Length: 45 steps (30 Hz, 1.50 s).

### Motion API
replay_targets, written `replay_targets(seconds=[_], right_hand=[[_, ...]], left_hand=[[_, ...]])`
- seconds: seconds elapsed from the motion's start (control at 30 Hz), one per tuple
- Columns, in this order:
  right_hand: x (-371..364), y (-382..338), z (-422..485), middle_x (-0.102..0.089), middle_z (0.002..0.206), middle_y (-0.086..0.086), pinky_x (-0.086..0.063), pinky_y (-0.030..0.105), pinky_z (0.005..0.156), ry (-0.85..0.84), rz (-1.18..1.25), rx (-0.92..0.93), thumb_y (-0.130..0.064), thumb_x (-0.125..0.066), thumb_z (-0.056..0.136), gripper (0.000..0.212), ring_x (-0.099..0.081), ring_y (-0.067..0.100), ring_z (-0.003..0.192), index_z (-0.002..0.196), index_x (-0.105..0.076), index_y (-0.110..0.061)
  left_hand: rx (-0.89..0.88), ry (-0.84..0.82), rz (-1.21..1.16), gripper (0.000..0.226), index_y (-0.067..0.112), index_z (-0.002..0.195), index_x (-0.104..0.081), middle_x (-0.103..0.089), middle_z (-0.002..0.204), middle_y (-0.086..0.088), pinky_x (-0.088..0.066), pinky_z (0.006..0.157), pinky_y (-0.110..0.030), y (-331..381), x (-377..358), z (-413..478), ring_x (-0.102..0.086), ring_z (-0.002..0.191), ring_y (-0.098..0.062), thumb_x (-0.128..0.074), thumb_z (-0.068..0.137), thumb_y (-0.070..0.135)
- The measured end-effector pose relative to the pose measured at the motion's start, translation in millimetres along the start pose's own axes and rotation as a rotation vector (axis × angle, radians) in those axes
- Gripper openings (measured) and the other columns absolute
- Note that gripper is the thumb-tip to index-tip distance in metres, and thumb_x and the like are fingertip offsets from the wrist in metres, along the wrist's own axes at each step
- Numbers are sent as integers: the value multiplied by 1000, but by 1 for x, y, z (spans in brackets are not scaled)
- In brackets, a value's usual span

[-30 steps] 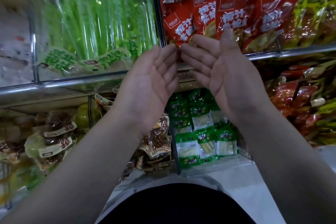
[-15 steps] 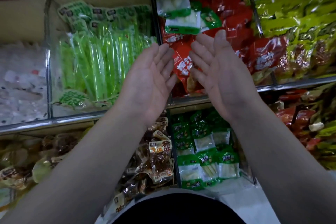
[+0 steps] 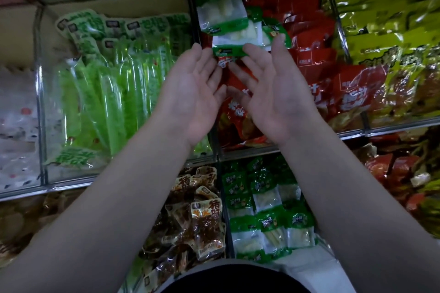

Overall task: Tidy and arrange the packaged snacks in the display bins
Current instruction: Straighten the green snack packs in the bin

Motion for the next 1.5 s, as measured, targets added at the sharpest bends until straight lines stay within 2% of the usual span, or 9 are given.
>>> replay_targets(seconds=[0.23,0.4,0.67,0.83,0.93,1.1,1.23,1.4,1.5], right_hand=[[3,3,-5,-63,125,2,-52,28,90,14,70,-44,-56,-22,100,69,-63,12,112,129,-54,-3],[9,10,-23,-74,100,3,-53,27,85,-52,19,-95,-57,-17,99,73,-68,10,93,107,-68,-5],[22,25,-49,-73,100,7,-55,30,77,-6,-180,-132,-51,-29,100,53,-72,16,88,95,-64,-11],[27,33,-65,-72,104,5,-55,25,68,54,-195,-80,-35,-44,102,29,-70,15,86,116,-60,-15],[30,38,-75,-72,110,2,-55,35,86,19,-264,-56,-37,-49,99,32,-67,18,103,119,-63,-16],[33,45,-94,-74,101,6,-54,43,91,-26,-313,3,-22,-52,100,17,-69,22,98,100,-67,-15],[45,59,-104,-74,100,3,-49,54,99,-60,-361,11,-24,-55,98,18,-67,27,104,91,-71,-20],[66,79,-119,-74,95,4,-45,56,102,-59,-392,-25,-23,-59,95,19,-66,30,104,81,-71,-21],[80,87,-128,-72,90,2,-54,36,85,-90,-422,-57,-22,-57,97,16,-67,26,90,85,-68,-19]], left_hand=[[11,-6,-59,53,13,150,-32,-40,152,-7,-32,112,-35,-3,8,2,-42,137,-18,-30,103,37],[27,28,-126,47,1,131,-54,-62,128,-18,-51,75,-27,0,10,-6,-61,86,-19,-35,103,33],[89,199,-58,19,1,99,-58,-71,79,-12,-57,62,-26,-11,9,-41,-67,70,-21,-43,101,13],[83,172,69,11,7,96,-55,-67,88,-9,-55,78,-34,-22,15,-67,-66,81,-23,-46,99,13],[86,88,121,10,8,101,-54,-70,92,-10,-57,80,-40,-33,19,-79,-69,85,-25,-49,98,15],[53,44,112,75,0,142,-36,-68,111,-14,-55,84,-42,-51,27,-91,-68,98,-28,-65,77,23],[25,13,126,38,-1,125,-52,-69,107,-18,-57,82,-43,-69,34,-101,-69,92,-30,-54,94,21],[22,32,82,46,-6,130,-50,-66,118,-22,-55,89,-48,-95,43,-115,-68,101,-33,-52,92,19],[36,61,72,28,0,117,-58,-70,105,-18,-59,82,-43,-113,45,-123,-70,91,-29,-50,95,14]])
Point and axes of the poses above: each hand's wrist, its own z-axis towards the middle knuckle, its own x-axis out of the back of the hand, y = z × x, the point moved 2 cm from there along z, towards the middle knuckle
